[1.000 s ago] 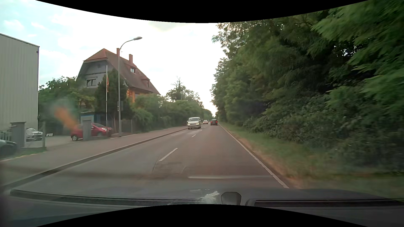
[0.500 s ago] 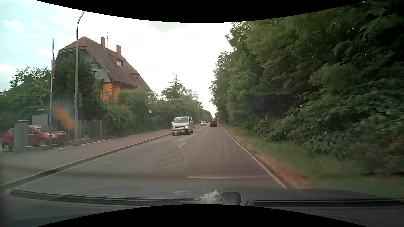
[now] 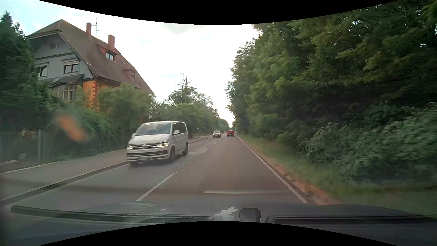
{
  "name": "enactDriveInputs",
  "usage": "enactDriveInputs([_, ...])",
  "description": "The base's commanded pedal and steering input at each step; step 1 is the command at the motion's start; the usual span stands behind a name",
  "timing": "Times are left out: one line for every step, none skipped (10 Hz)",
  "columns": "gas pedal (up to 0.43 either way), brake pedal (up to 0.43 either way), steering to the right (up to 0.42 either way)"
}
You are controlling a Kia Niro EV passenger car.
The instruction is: Follow the waypoints while adhering to traffic rules and regulations
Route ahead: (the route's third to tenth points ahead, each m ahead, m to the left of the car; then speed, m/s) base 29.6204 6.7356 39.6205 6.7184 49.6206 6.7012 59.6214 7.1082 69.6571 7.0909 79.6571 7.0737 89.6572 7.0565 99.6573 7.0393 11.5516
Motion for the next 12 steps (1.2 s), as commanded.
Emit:
enactDriveInputs([0.067,0.0,0.0])
enactDriveInputs([0.067,0.0,-0.001])
enactDriveInputs([0.067,0.0,-0.001])
enactDriveInputs([0.067,0.0,-0.002])
enactDriveInputs([0.067,0.0,-0.002])
enactDriveInputs([0.067,0.0,-0.003])
enactDriveInputs([0.067,0.0,-0.004])
enactDriveInputs([0.067,0.0,-0.004])
enactDriveInputs([0.067,0.0,-0.004])
enactDriveInputs([0.067,0.0,-0.004])
enactDriveInputs([0.067,0.0,-0.004])
enactDriveInputs([0.067,0.0,-0.004])
